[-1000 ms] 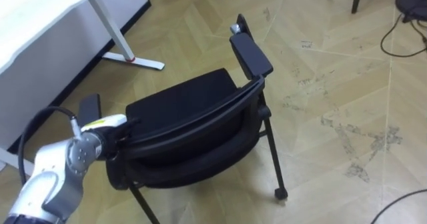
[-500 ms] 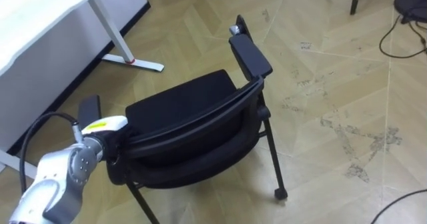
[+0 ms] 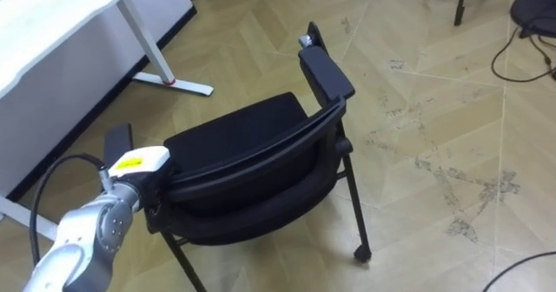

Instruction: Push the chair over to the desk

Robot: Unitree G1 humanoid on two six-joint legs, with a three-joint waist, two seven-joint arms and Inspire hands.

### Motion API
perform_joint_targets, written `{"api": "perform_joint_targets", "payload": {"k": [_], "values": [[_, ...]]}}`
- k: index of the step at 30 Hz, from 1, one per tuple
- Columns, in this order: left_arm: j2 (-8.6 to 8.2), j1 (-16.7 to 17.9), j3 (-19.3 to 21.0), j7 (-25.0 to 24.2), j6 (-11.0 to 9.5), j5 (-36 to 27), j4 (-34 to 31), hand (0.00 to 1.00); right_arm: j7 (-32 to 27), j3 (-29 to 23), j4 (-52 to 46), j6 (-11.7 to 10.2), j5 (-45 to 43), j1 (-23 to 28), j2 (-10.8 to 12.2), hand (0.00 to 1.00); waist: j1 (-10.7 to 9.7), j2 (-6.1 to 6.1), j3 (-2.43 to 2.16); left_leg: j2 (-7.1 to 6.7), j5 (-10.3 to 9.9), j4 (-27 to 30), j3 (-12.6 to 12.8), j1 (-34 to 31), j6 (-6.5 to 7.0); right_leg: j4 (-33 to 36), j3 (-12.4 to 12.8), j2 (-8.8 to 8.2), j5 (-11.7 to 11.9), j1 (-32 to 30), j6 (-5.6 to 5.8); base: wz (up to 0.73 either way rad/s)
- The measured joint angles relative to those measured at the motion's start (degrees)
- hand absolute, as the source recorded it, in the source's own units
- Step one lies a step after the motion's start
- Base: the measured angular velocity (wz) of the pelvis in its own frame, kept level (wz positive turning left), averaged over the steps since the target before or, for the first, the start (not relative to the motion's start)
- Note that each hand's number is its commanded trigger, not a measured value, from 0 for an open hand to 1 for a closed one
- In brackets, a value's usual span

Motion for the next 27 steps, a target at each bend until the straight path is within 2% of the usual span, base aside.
{"api": "perform_joint_targets", "payload": {"k": [3,7,10,12,16,18,20,25,27], "values": [[0.06,0.1,0.4,1.0,-0.3,0.0,-0.2,1.0,-3.1,-2.2,-4.2,-0.4,-0.7,0.3,-0.5,0.0,-0.1,-0.3,-0.05,-0.02,0.0,0.1,0.1,-0.3,0.0,0.0,0.1,-0.04,-0.1,-0.3,0.11,-0.01],[0.49,0.1,0.9,2.3,-0.9,-0.1,-0.7,1.0,-8.9,-3.0,-17.8,-0.6,-3.2,1.2,-1.4,0.0,0.2,-0.36,-0.06,-0.03,0.0,0.3,0.3,-1.5,0.0,0.9,0.5,-0.04,-0.1,-1.9,0.11,-0.03],[0.44,0.2,1.4,2.9,-1.4,0.0,-0.8,1.0,-11.3,-3.0,-26.3,-1.3,-7.3,0.9,-2.5,0.0,0.1,-0.96,-0.25,-0.02,0.0,0.3,0.7,-1.6,0.0,1.0,0.9,-0.05,-0.1,-2.1,0.1,-0.04],[0.5,0.6,2.1,3.4,-1.9,0.0,-1.0,1.0,-13.7,-3.5,-33.8,-1.4,-11.9,0.9,-2.9,0.0,0.5,-1.23,-0.14,0.02,0.0,0.2,1.7,-1.4,0.0,1.7,1.8,-0.12,-0.1,-2.6,0.11,-0.13],[0.57,0.5,2.8,3.6,-2.0,0.4,-1.3,1.0,-16.0,-3.5,-42.4,-1.5,-17.6,0.8,-4.3,0.0,0.9,-1.7,-0.01,0.02,0.0,-0.1,2.4,-1.5,0.0,1.7,2.4,-0.14,-0.1,-3.3,0.13,-0.1],[0.56,0.6,3.3,3.6,-2.0,0.8,-1.4,1.0,-16.6,-4.2,-44.3,-1.4,-22.6,0.0,-4.5,0.0,0.5,-2.18,-0.06,0.02,0.0,-0.1,2.4,-1.6,0.0,1.9,2.4,-0.15,-0.1,-3.3,0.18,0.0],[0.52,0.6,3.5,4.1,-2.2,0.9,-0.9,1.0,-17.3,-4.0,-47.6,-1.1,-30.5,-0.9,-5.6,0.0,0.5,-2.39,0.04,0.02,0.0,-0.2,2.4,-1.4,0.01,1.9,2.6,-0.11,-0.1,-3.2,0.18,-0.03],[0.43,0.4,3.7,5.7,-3.8,0.9,1.0,1.0,-17.2,-3.8,-55.8,-1.0,-46.8,-4.0,-7.0,0.0,1.3,-2.65,0.13,0.0,0.1,-1.1,3.3,-0.2,0.09,1.9,3.3,-0.1,-0.1,-3.2,0.19,-0.09],[0.74,0.2,3.7,5.9,-4.0,0.9,1.0,1.0,-16.5,-2.8,-57.5,-1.0,-50.7,-5.6,-8.7,0.0,1.5,-3.27,0.21,0.0,0.1,-1.2,3.3,0.0,0.17,2.0,3.3,-0.07,-0.1,-3.1,0.19,0.0]]}}
